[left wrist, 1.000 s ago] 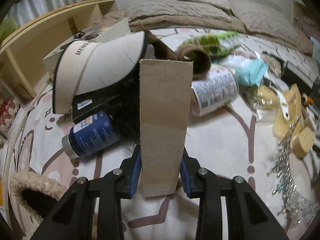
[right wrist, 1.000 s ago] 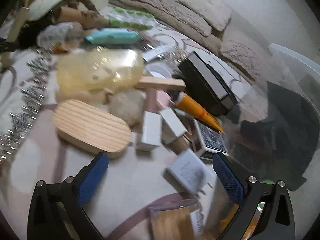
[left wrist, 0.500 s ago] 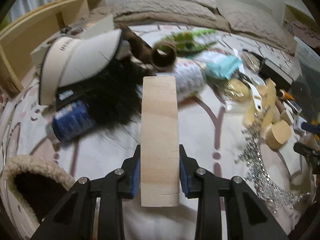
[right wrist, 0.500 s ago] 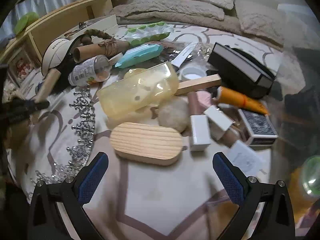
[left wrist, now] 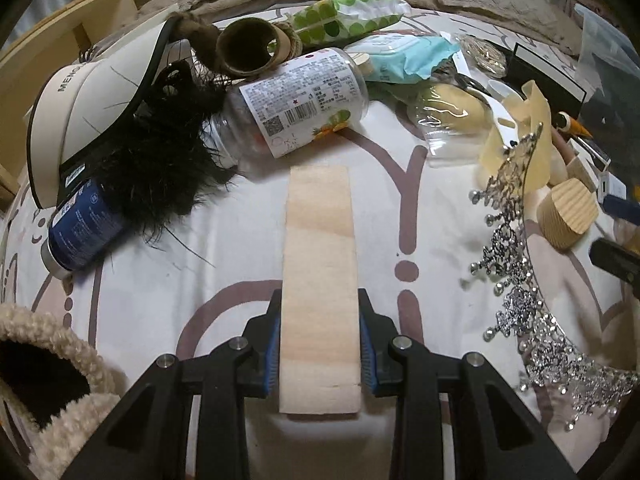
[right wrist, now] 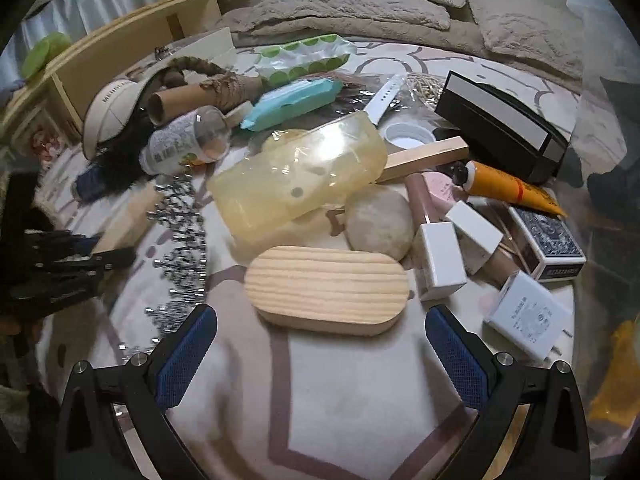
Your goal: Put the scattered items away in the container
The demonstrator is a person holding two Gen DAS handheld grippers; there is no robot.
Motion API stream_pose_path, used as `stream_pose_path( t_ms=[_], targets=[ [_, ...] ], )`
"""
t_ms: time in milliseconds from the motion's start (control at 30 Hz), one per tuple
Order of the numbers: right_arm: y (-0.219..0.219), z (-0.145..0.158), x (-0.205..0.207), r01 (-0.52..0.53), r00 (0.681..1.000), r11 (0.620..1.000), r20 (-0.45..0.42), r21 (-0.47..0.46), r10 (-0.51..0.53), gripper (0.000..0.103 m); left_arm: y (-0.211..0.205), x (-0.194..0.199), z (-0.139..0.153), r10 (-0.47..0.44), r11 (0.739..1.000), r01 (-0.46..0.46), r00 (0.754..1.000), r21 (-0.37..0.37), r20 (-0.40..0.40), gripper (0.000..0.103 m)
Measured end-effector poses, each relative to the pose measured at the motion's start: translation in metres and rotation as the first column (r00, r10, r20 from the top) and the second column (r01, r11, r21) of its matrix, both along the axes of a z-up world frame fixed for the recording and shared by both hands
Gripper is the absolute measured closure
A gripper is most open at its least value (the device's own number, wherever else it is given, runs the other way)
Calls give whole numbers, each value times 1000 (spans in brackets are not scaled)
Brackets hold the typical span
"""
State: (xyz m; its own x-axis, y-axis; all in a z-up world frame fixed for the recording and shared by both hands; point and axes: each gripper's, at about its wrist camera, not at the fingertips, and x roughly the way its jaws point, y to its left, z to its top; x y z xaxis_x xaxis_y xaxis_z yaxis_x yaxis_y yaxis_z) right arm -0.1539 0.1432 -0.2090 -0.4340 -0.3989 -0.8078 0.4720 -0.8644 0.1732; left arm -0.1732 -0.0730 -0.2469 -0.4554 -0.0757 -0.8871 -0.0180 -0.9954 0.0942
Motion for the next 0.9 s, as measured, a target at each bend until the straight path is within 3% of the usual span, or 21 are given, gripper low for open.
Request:
stream_pose_path(
  t_ms=[167,333,467,533,600,767,900],
  targets=[
    [10,8,0,6,999,994,44,-112,-1,0,-1,-5,0,17,1000,-17,1000,3,-21,69],
    [19,13,-2,14,993,963,119,-269,19,0,-3,-9,0,28,999,-28,999,-22,-38,52],
    [10,9,-3,22,995,979,100,-204,-1,0,-3,-9,0,28,999,-29,999,-26,-43,49],
    [5,6,-4,23,998,990,69,-142,-13,0,-2,-9,0,27,999,-29,998,-43,-50,36],
    [2,0,-6,24,999,996,46,-84,-20,0,-1,-9,0,26,998,-29,998,-55,-55,31],
    [2,-8,-23,77,997,996,-14,45,-76,0,-1,-10,-1,33,997,-37,998,-63,-56,24],
    [23,18,-19,110,993,991,-44,-75,-113,0,-5,-6,2,36,998,-39,997,-50,-63,22]
  ],
)
